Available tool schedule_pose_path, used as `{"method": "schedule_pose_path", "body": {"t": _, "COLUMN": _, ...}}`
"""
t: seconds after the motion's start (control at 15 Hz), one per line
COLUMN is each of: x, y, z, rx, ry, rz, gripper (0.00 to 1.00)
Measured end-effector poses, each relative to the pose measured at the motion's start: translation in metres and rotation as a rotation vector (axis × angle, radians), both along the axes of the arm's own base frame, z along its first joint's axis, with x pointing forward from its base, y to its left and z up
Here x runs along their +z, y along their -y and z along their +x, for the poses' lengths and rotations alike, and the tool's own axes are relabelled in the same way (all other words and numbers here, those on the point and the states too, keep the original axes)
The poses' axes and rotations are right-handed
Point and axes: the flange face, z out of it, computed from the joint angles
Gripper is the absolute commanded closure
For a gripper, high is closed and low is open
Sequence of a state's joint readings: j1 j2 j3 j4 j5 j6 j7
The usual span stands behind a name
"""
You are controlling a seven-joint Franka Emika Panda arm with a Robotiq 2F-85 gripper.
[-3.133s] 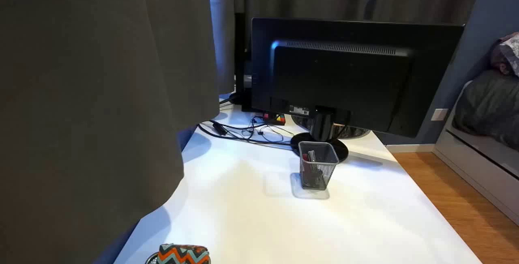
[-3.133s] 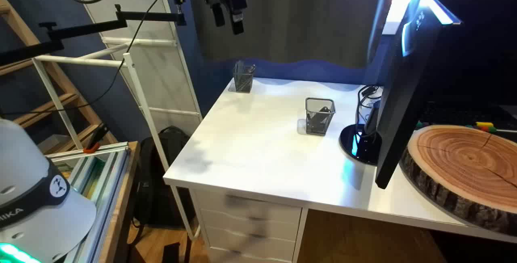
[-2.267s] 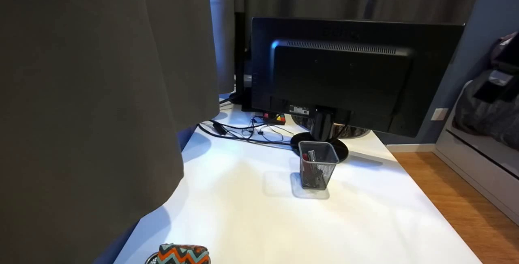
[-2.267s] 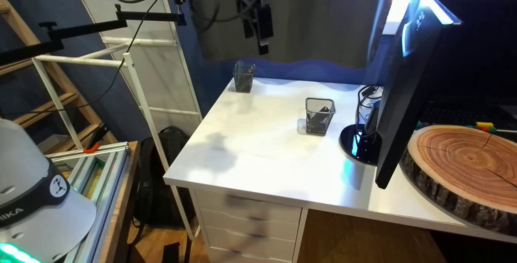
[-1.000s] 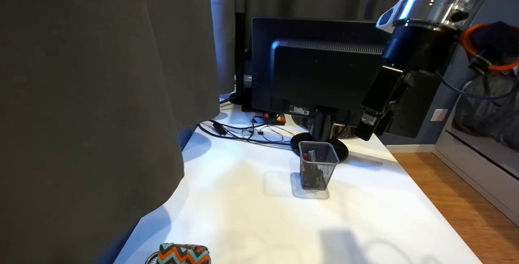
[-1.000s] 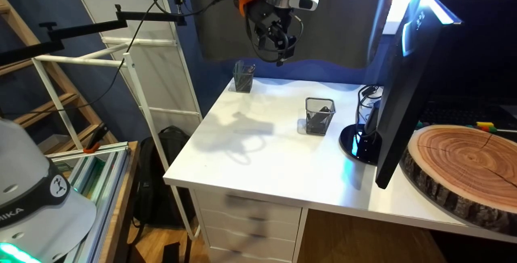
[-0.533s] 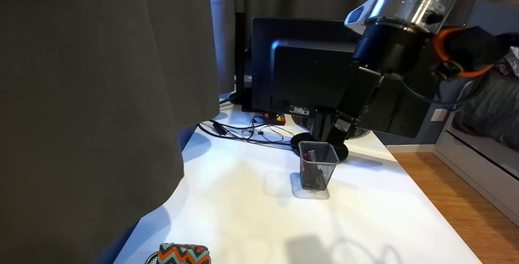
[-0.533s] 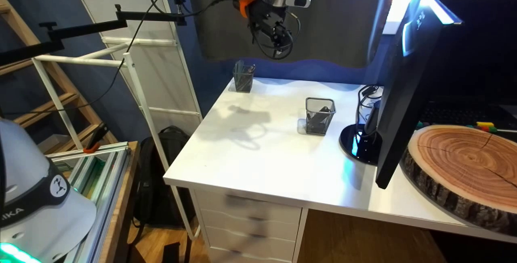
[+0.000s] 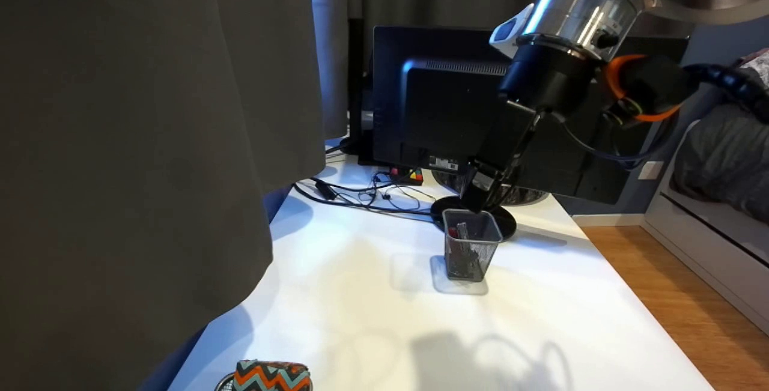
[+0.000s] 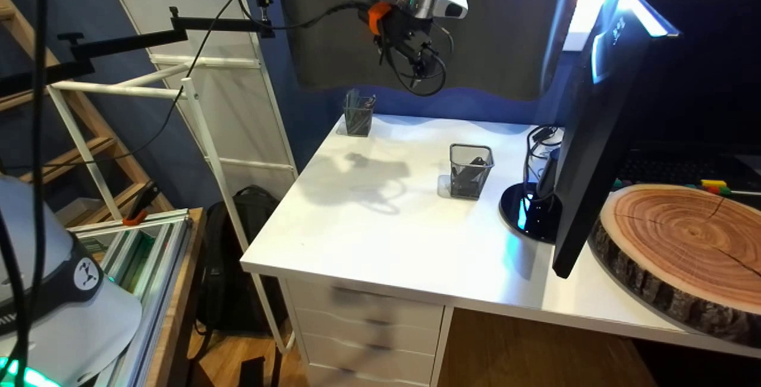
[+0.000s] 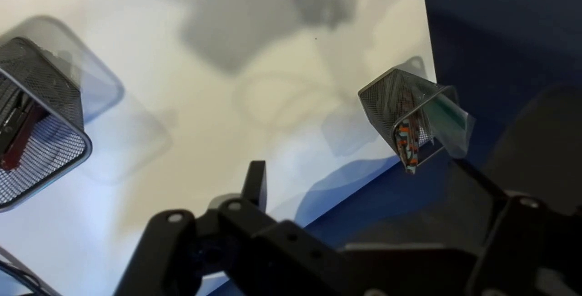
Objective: Move the basket on the left forwards.
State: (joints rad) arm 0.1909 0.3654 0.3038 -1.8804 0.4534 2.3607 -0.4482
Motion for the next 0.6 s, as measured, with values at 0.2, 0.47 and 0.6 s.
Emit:
{"method": "schedule_pose_path", "body": {"t": 0.2, "x": -0.004, "y": -0.005, "z": -0.001, "rx": 0.017, "ry": -0.001, "rz": -0.009, "gripper": 0.00}}
{"method": "schedule_pose_path", "body": {"t": 0.47, "x": -0.031, "y": -0.037, "z": 0.011, "rx": 0.117, "ry": 0.072, "rz": -0.151, "gripper": 0.00}}
{"method": "schedule_pose_path", "body": {"t": 0.6, "x": -0.047, "y": -0.055, "z": 0.027, "rx": 0.151, "ry": 0.128, "rz": -0.184, "gripper": 0.00}}
